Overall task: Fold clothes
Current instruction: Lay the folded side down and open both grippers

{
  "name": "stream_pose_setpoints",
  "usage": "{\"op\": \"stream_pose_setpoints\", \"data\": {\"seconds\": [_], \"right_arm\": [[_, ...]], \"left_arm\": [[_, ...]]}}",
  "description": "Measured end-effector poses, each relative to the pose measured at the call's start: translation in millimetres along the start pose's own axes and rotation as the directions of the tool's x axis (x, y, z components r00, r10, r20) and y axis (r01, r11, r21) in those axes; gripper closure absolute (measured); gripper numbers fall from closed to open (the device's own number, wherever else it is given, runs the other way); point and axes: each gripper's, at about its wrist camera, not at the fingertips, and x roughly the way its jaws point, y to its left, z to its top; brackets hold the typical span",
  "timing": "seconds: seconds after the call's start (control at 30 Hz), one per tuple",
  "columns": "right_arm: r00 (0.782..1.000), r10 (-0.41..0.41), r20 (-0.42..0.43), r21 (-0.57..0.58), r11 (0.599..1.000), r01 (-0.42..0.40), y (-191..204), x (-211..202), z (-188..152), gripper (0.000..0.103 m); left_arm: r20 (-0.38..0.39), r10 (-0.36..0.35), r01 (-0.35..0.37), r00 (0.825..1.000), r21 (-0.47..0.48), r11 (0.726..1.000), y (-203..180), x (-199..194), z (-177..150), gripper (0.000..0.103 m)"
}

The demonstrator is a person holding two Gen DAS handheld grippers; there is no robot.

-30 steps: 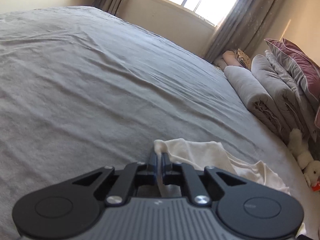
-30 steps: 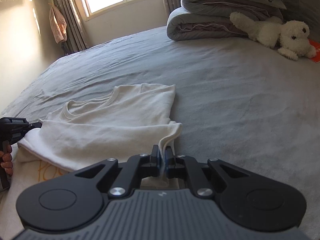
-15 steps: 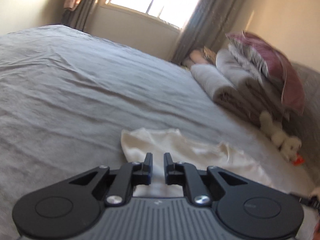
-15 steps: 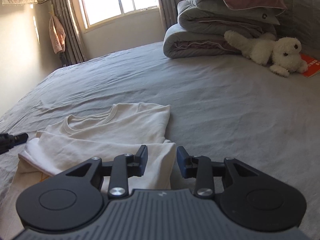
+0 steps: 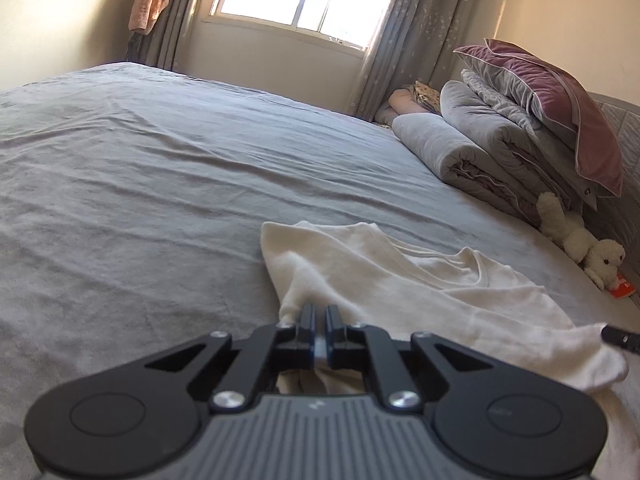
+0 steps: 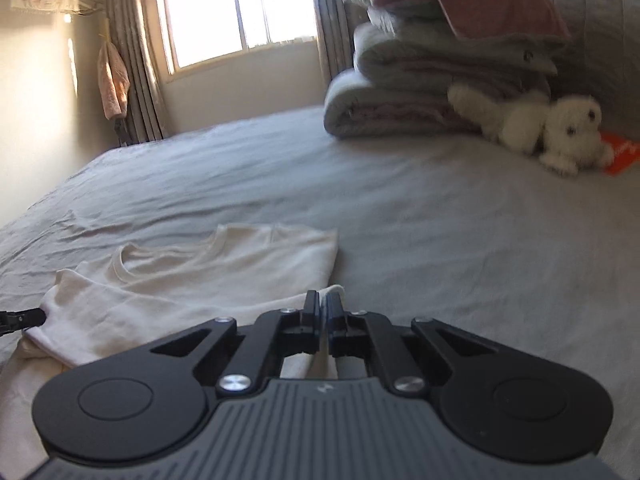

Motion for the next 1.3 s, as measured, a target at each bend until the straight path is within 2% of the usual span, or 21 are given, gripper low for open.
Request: {"op": "stream_pose_setpoints", "data": {"seconds": [0.1, 0.2, 0.3, 0.43, 0.47, 0.53, 0.57, 0.63, 0.7, 0.73, 0.77, 0.8, 0.83, 0.93, 1.0, 1.1, 1.17, 1.2, 1.23, 1.3], "right_arm": [[0.997, -0.024, 0.08, -0.042, 0.999, 0.027, 3, -4, 3, 0.099], [0.997, -0.061, 0.054, -0.053, 0.997, 0.064, -2, 8, 1, 0.099], [0.996, -0.077, -0.043, -0.046, 0.996, 0.075, -8, 26, -7, 0.1], [0.997, -0.065, -0.03, -0.051, 0.997, 0.063, -7, 24, -6, 0.1], [0.998, -0.064, -0.02, -0.055, 0.997, 0.063, -5, 22, -5, 0.1], [0.998, -0.065, -0.001, -0.068, 0.996, 0.065, -2, 18, -3, 0.1], [0.998, -0.067, 0.006, -0.076, 0.995, 0.067, 0, 16, -2, 0.1], [0.998, -0.069, 0.015, -0.08, 0.994, 0.07, 1, 16, -1, 0.1], [0.997, -0.072, 0.03, -0.08, 0.994, 0.074, 2, 16, 0, 0.1], [0.997, -0.074, 0.038, -0.081, 0.994, 0.077, 2, 16, 1, 0.1], [0.996, -0.076, 0.046, -0.081, 0.994, 0.079, 3, 16, 2, 0.1], [0.996, -0.077, 0.054, -0.081, 0.993, 0.081, 3, 16, 3, 0.1], [0.995, -0.079, 0.065, -0.082, 0.993, 0.084, 3, 15, 4, 0.1], [0.988, -0.114, 0.101, -0.101, 0.987, 0.124, 4, 12, 4, 0.1], [0.989, -0.139, 0.05, -0.085, 0.986, 0.143, -4, 20, 2, 0.1], [0.99, -0.138, -0.016, -0.03, 0.99, 0.137, -15, 26, -1, 0.1], [0.993, -0.121, -0.004, -0.023, 0.992, 0.121, -11, 19, 3, 0.099], [0.994, -0.106, 0.006, -0.029, 0.994, 0.106, -7, 16, 4, 0.092], [0.996, -0.092, 0.012, -0.041, 0.995, 0.092, -2, 14, 6, 0.09], [0.998, -0.063, 0.018, -0.068, 0.996, 0.064, 10, 11, 7, 0.09]], "left_arm": [[-0.001, 0.005, -0.005, 1.0, 0.023, 1.0, -4, 0, 0, 0.096], [-0.013, 0.0, 0.0, 1.0, 0.033, 0.999, -6, 0, 0, 0.096], [-0.038, -0.036, 0.035, 0.999, -0.014, 0.999, 1, 4, 9, 0.095], [-0.053, -0.089, 0.082, 0.995, -0.127, 0.989, 17, 18, 28, 0.095], [-0.047, -0.071, 0.064, 0.996, -0.134, 0.989, 17, 22, 33, 0.091], [-0.021, 0.056, -0.058, 0.998, -0.128, 0.99, 14, 26, 41, 0.03], [0.007, 0.104, -0.103, 0.994, -0.13, 0.986, 16, 28, 44, 0.028], [0.002, 0.107, -0.105, 0.994, -0.156, 0.982, 24, 36, 48, 0.028], [-0.072, 0.085, -0.098, 0.994, -0.215, 0.972, 35, 54, 49, 0.031], [-0.075, 0.089, -0.103, 0.993, -0.211, 0.972, 35, 57, 48, 0.039], [-0.069, 0.099, -0.11, 0.993, -0.194, 0.975, 34, 58, 48, 0.049], [-0.061, 0.111, -0.12, 0.992, -0.183, 0.976, 33, 57, 46, 0.087], [-0.052, 0.124, -0.131, 0.991, -0.174, 0.976, 31, 56, 44, 0.103], [-0.031, 0.164, -0.166, 0.986, -0.146, 0.975, 26, 52, 38, 0.103], [-0.029, 0.194, -0.196, 0.981, -0.119, 0.973, 25, 51, 33, 0.103], [-0.013, 0.209, -0.209, 0.978, -0.127, 0.97, 26, 40, 35, 0.1], [0.026, 0.188, -0.184, 0.982, -0.101, 0.978, 22, 25, 36, 0.096], [0.05, 0.17, -0.166, 0.984, -0.078, 0.983, 17, 17, 36, 0.094], [0.065, 0.148, -0.145, 0.987, -0.046, 0.988, 11, 11, 35, 0.093], [0.084, 0.098, -0.1, 0.992, 0.026, 0.995, -3, 0, 31, 0.093]]}}
